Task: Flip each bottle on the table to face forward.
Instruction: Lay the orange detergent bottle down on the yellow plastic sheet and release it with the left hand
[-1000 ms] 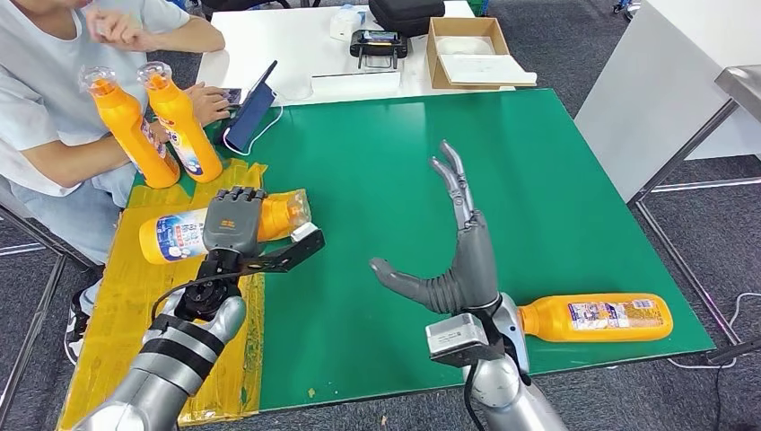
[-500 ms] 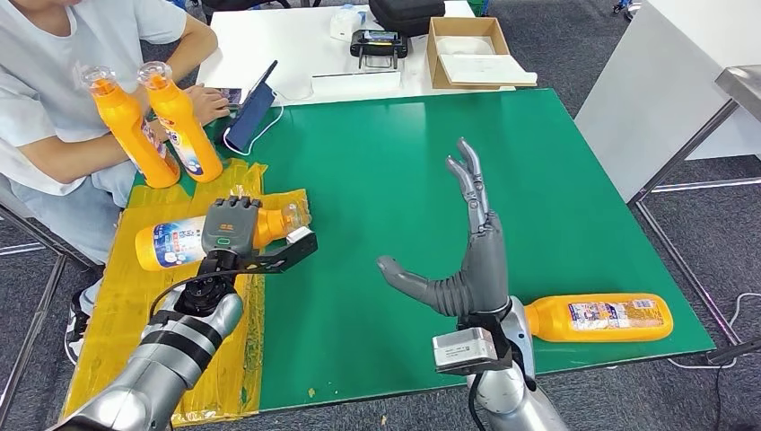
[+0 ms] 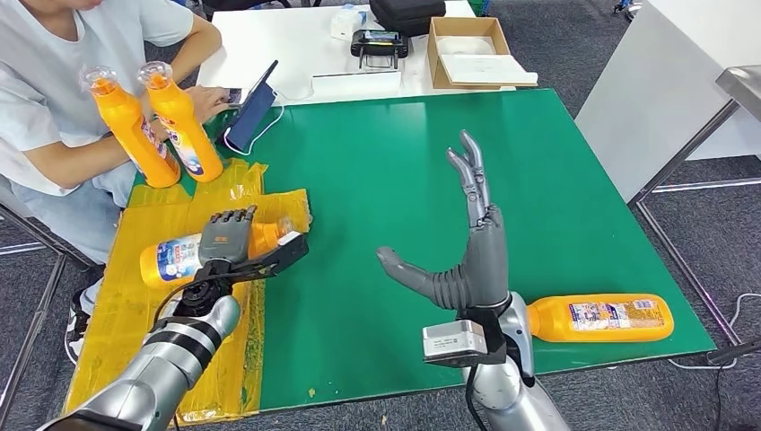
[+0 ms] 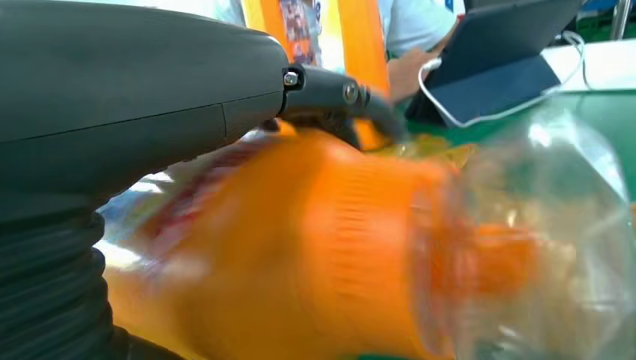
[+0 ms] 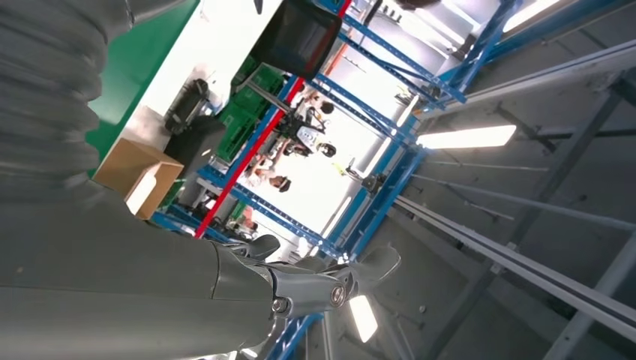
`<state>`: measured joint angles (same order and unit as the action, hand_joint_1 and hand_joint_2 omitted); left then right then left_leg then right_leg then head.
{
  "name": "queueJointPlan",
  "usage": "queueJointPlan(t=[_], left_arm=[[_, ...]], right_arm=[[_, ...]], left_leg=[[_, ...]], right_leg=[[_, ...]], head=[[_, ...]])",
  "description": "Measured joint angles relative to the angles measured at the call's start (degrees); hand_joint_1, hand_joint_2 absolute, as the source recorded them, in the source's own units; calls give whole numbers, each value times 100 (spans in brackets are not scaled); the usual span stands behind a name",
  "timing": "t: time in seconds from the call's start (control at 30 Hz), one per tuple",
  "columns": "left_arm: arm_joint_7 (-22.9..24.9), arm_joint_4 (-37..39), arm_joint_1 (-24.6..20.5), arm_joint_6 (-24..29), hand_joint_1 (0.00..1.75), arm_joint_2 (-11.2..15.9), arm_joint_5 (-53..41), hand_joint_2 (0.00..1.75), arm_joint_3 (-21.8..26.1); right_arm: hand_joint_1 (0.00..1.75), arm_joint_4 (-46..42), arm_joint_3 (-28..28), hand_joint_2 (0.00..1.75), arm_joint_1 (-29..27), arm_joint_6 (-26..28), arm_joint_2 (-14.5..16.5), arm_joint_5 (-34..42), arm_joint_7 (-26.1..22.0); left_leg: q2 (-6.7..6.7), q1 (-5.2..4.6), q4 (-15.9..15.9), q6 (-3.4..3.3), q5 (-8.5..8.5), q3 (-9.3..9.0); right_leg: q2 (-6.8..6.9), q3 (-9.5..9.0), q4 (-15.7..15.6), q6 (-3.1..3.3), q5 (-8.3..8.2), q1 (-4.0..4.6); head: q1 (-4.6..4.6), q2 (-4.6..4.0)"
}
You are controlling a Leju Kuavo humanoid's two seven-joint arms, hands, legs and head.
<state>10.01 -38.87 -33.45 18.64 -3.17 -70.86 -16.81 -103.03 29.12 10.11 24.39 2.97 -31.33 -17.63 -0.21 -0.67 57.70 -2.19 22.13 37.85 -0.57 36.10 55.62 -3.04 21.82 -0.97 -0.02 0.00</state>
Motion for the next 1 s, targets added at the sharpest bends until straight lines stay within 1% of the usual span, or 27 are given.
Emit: queueJointPlan(t=[0.23, 0.33, 0.43, 0.57, 0.63, 0.9, 1.0], left_arm=[[-270, 421, -113, -81, 0, -109, 416, 175, 191], [-535, 591, -180, -137, 0, -164, 817, 175, 330], [-993, 679, -180, -14, 0, -216, 1373, 175, 539], [-1834, 610, -57, 377, 0, -307, 2227, 175, 864], [-2089, 535, 7, 488, 0, -344, 2485, 175, 990], [-2233, 388, 125, 562, 0, -410, 2653, 175, 1203], [-2464, 183, 229, 668, 0, -419, 3031, 175, 1220]], right_arm=[[0, 208, 13, 175, 170, -123, 11, 116, 83], [0, 328, 16, 175, 246, -186, 19, 168, 111], [0, 458, 21, 175, 291, -201, 28, 192, 123], [0, 573, 30, 175, 298, -198, 28, 212, 121], [0, 614, 38, 175, 299, -197, 28, 221, 114], [0, 716, 56, 175, 300, -190, 28, 221, 104], [0, 729, 58, 175, 296, -160, 23, 219, 104]], left_leg=[[-1, 0, 0, 0, 0, 0], [-3, 0, 0, 0, 0, -1], [-4, 0, 0, 0, 0, -2], [-4, 0, 0, 0, 0, -1], [-4, 0, 0, 0, 0, -1], [-4, 1, 0, 0, 0, -1], [-3, 0, 0, 0, 0, -2]], right_leg=[[0, -1, 1, 0, 0, 0], [1, -4, 1, 0, 0, 0], [1, -5, 1, 0, 0, 0], [1, -4, 1, 0, 0, 0], [1, -4, 1, 0, 0, 0], [1, -3, 1, 0, 0, 1], [1, -3, 1, 0, 0, 0]], head=[[0, 0], [1, 0], [1, 0], [1, 0], [1, 0], [0, 0], [0, 0]])
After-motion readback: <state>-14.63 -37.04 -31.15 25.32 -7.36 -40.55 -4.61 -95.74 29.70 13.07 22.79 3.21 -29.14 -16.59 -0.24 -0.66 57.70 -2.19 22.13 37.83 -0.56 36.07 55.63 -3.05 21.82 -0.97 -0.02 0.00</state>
